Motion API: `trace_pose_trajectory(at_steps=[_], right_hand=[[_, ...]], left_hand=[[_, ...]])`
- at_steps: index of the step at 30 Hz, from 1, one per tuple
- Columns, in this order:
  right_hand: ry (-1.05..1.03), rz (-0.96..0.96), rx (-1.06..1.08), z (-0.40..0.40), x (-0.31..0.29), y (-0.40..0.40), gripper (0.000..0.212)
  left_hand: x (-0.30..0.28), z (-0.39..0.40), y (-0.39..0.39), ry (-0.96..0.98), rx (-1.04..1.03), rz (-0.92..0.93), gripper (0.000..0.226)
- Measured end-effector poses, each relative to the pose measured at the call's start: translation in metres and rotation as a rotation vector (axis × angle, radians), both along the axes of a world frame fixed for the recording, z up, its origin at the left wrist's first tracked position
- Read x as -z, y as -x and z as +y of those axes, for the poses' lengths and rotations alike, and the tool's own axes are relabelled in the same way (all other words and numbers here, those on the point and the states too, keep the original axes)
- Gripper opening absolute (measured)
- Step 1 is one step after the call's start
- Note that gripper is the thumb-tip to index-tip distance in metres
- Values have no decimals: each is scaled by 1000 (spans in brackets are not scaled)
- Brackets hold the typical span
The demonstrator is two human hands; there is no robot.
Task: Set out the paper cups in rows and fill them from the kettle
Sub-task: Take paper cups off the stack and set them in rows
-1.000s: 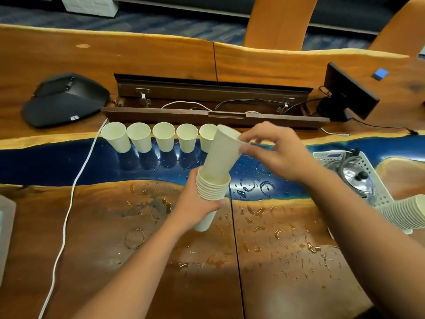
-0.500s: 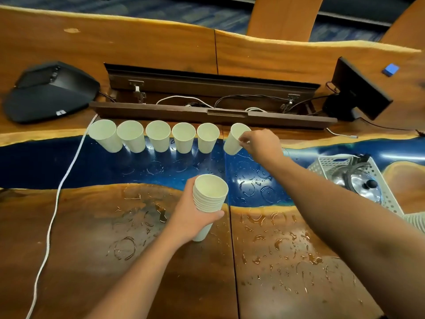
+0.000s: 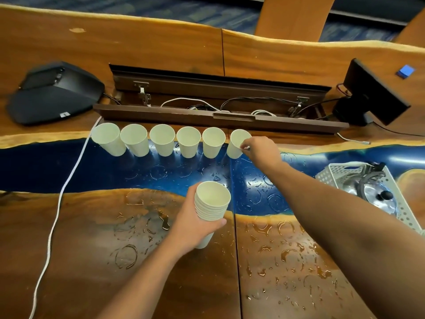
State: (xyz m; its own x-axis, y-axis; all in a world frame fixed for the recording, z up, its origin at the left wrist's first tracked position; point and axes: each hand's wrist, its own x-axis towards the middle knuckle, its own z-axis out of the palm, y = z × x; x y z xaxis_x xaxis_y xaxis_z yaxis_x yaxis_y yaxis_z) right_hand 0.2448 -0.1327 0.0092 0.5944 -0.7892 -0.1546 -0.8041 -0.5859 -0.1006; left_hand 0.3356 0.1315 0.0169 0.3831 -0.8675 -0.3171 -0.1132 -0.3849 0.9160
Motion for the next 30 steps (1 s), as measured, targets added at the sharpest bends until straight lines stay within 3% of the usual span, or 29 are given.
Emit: trace_pose_trajectory(at_steps=[17,30], right_hand=[[-74,-52,24,-2,0,-2,28],[-55,-101,5,-3,-8,2,45]], left_hand=[[-2,-4,-1,21,5,-2,91],[-2,-5,0,7,3,-15,93]])
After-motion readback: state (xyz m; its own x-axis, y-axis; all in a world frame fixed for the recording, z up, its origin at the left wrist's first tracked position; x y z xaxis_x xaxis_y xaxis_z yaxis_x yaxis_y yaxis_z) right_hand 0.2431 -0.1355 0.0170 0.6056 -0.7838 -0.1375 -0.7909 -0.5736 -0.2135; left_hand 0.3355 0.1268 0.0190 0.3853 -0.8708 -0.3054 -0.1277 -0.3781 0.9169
